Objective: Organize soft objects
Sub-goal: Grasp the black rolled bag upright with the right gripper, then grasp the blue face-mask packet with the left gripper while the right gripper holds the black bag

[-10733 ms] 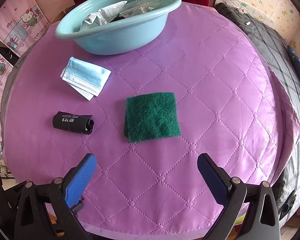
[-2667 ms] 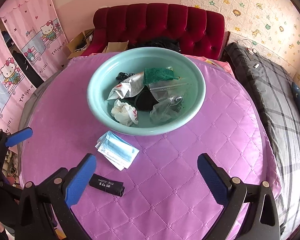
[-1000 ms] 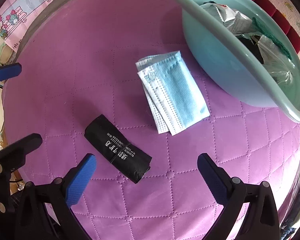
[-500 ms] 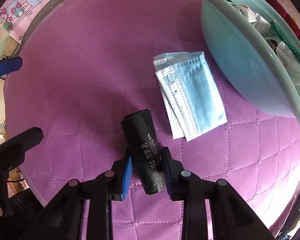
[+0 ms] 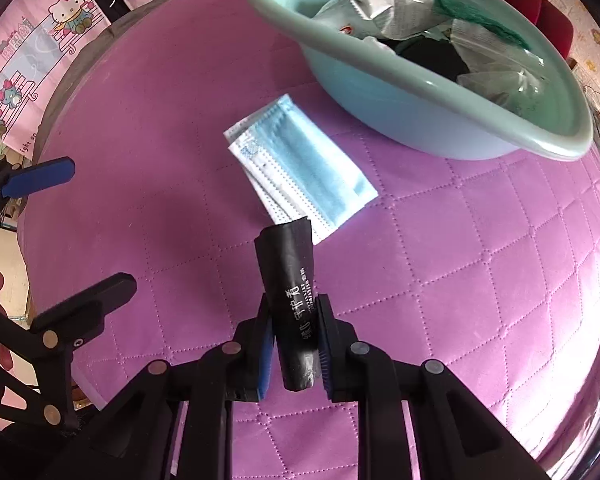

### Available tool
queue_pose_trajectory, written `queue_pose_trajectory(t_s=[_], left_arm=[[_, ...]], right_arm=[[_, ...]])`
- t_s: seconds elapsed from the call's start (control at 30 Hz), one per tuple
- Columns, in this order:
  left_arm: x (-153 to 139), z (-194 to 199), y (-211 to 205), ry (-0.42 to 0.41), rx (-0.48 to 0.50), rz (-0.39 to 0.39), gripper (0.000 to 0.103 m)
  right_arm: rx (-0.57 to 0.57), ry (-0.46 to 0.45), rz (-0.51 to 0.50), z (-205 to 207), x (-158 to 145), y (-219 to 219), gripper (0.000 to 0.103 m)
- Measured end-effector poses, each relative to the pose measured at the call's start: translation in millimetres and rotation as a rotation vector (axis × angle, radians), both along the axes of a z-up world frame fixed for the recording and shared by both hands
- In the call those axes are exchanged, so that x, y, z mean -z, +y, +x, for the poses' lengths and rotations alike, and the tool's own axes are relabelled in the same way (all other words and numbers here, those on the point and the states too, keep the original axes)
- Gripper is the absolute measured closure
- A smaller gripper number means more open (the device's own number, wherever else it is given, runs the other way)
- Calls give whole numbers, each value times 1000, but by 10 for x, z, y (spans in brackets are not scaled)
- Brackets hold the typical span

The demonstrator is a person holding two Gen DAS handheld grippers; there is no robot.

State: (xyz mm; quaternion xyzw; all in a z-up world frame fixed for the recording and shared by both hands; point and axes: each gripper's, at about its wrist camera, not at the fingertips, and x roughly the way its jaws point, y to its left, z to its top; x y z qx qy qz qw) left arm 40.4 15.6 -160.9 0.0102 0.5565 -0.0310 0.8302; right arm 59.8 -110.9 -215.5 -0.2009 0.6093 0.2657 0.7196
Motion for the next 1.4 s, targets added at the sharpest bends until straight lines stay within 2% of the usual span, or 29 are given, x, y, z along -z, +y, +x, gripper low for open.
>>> queue_pose_trajectory(t_s=[0.3,0.43,0.93,1.1,1.13,1.17,1.2,1.3,1.4], left_arm=[[45,293,-250,-13,75,-14,0],[89,454,-298,-15,81,-24,0],[380,987,-355,5,72,-25,0],[446,1008,-393,3,81,-21,1],[453,1009,-396,3,83,-21,4],[459,1020,-402,4,85,-23,17],[463,1031,-414,4,88,-27,39],[453,1091,-465,-4,98,-54,72],[434,1066,-521,-4,110,-89,87]], right_arm=[[134,-8,21,72,-158,-302,83],[172,-4,20,93,-124,-390,83],[242,25,26,322,-7,-498,83],[254,46,32,330,97,-575,83],[255,47,31,335,101,-565,83],[252,45,27,336,106,-561,83],[249,45,25,449,66,-709,83],[252,45,26,473,79,-724,83],[253,43,36,485,22,-741,83]])
